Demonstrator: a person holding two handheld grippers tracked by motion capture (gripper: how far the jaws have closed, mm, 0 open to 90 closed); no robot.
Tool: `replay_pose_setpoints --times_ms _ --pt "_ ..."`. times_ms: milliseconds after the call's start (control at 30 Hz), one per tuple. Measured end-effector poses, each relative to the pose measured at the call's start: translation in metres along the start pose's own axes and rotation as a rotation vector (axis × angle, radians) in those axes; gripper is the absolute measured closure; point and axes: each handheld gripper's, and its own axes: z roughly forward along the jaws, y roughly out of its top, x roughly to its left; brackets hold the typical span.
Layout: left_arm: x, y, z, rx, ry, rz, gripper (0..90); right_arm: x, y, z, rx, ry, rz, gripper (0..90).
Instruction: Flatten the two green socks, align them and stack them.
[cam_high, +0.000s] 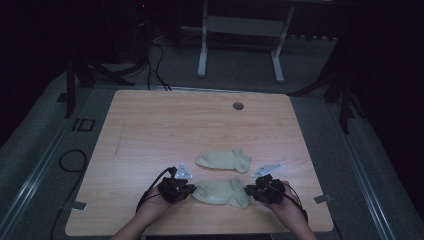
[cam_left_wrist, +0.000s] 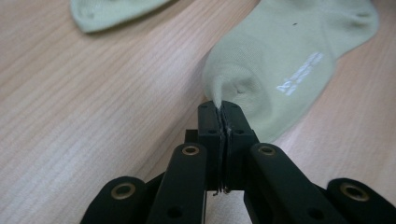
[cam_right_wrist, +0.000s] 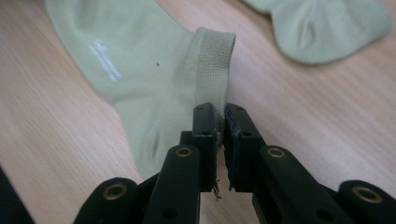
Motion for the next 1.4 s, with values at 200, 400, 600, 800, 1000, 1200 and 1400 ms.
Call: replay_pose_setpoints --times_ms 200,400,600,800,1000,1200,1400 --pt "0.003 0.013 -0.015 -0.029 -0.003 0.004 87.9 -0.001 0.009 -0.016 -0.05 -0.001 0.003 83.3" --pt "0.01 0.033 -0.025 -0.06 0.017 0.013 87.9 -0.01 0.026 -0.034 -0.1 -0.018 0.007 83.3" --pt "0.021 0.054 -0.029 -0.067 0.036 0.013 87.9 -0.019 0.045 -0.044 -0.116 -0.049 -0.011 83.3" --pt "0.031 0.077 -0.028 -0.069 0.062 0.017 87.9 -0.036 0.064 -0.044 -0.115 -0.055 0.008 83.3" --pt "0.04 0.089 -0.02 -0.049 0.066 0.003 87.9 -0.051 0.079 -0.044 -0.119 -0.055 0.028 83.3" --pt "0.056 0.088 0.0 -0.002 0.047 -0.038 87.9 -0.064 0.08 -0.028 -0.074 -0.053 0.058 83.3" --pt "0.069 0.083 0.02 0.037 0.019 -0.081 87.9 -0.077 0.077 -0.006 -0.034 -0.032 0.097 83.2"
